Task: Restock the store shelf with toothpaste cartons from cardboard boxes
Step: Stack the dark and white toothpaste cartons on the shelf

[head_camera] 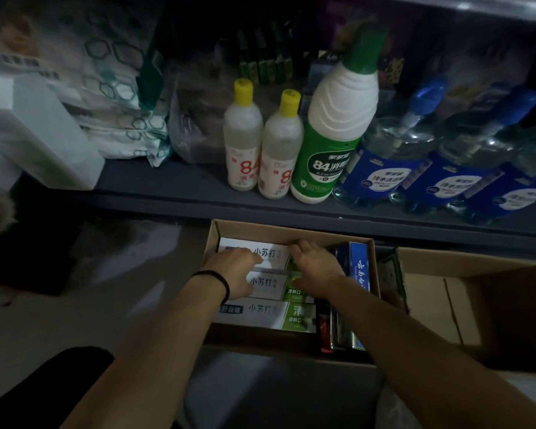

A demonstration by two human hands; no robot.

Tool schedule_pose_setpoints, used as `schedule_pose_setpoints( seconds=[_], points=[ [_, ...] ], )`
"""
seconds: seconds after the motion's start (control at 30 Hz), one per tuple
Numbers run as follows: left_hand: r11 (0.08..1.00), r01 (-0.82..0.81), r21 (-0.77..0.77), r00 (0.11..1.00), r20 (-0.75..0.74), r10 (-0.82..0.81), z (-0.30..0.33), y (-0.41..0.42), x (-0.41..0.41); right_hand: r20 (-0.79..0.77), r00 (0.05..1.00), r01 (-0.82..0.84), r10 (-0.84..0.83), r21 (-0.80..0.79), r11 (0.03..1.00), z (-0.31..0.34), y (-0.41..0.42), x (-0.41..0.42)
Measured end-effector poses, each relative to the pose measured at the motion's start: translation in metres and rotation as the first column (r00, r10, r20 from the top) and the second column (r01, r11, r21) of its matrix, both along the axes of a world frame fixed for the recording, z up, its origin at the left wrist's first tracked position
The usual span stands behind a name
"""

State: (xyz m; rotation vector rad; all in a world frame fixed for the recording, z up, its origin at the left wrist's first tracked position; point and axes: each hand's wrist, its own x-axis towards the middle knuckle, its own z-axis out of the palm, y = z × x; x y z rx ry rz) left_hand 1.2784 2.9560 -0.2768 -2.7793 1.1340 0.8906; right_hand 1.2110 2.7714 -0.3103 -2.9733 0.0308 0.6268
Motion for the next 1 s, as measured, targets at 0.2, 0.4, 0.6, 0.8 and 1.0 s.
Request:
schedule_pose_setpoints(
  seconds=[0.2,0.4,0.6,0.8,1.0],
  points=[
    [1.000,0.010,-0.022,1.000,-0.011,-0.010,-0.010,0.006,0.005,0.043,0.999,0.021,-0.019,-0.041,0.999,-0.016,0.010,-0.003],
    [0.999,0.033,-0.023,0.999,0.005,-0.033,-0.011,0.009,0.009,-0.043,0.996,0.075,-0.076,-0.035,0.997,-0.022,0.010,0.000],
    [0.999,-0.003,-0.038,1.000,0.031,0.004,0.002,0.020,0.000,-0.085,0.994,0.070,-0.071,-0.014,0.997,-0.002,0.009,-0.009],
    [0.996,0.029,-0.086,0.989,0.149,-0.016,0.029,0.022,-0.019,-0.009,0.992,0.123,-0.123,-0.003,0.992,0.047,-0.006,-0.025],
    [0.984,0.036,-0.176,0.972,0.234,0.007,0.049,0.021,-0.037,0.066,0.990,0.124,-0.121,-0.049,0.991,0.098,-0.016,-0.037]
  ],
)
